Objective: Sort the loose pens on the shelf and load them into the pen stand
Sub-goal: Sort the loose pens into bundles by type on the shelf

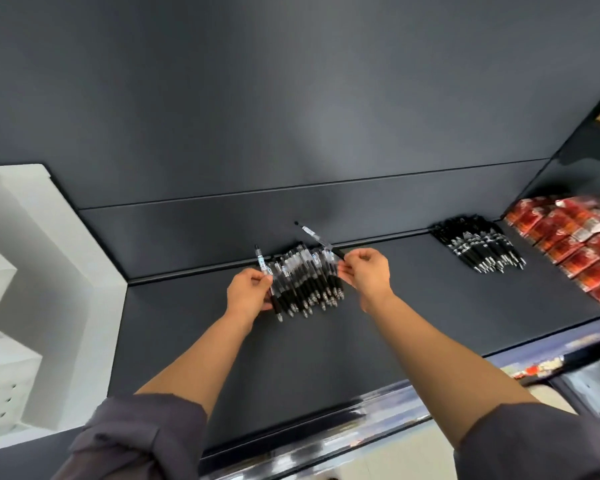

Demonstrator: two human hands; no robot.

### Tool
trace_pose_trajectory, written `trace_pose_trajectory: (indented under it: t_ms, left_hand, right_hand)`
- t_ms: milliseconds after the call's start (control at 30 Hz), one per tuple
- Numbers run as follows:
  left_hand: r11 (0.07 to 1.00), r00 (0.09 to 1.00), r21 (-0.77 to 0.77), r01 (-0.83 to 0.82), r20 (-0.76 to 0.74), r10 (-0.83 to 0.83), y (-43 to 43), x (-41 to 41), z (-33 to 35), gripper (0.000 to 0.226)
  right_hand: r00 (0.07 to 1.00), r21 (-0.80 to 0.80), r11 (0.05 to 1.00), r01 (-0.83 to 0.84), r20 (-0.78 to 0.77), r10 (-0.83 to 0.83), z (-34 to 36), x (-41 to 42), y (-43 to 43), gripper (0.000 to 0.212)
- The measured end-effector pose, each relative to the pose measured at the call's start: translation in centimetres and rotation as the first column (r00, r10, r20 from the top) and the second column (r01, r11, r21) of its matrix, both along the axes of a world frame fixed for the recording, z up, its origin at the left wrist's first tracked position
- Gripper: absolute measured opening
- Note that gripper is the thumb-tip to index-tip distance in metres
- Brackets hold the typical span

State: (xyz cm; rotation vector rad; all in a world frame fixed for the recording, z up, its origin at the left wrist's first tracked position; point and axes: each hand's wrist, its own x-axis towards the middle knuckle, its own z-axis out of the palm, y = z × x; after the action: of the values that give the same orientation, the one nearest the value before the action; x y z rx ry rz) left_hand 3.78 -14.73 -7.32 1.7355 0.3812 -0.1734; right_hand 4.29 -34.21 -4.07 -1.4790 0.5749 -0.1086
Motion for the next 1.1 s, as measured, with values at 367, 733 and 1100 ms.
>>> trace_pose_trajectory:
  t_ms: [367,733,1100]
  left_hand:
    - [0.998,0.993,0.054,-0.015,-0.119,0.021,-3.8,3.3,-1.0,0.018]
    - [0.758,0.98,0.631,0.162,-0.011,-0.2,-3.4,3.3,-1.7,0.034]
    - [0.92,0.997,0.389,0.038,-0.076,-0.009,-5.7,1.6,-2.1,0.072]
  right_hand:
    - [0.883,-0.651,0.611,-0.45,-0.425,0.198,-1.7,0.1,-0.2,0.029]
    - [0.756,-0.757,0.2,-0.622,-0.512,0.408,-3.0,0.9,-0.2,0.043]
    - [0.775,-0.484,0.613,-0.624,-0.484,0.407,-3.1,3.9,-0.5,0.067]
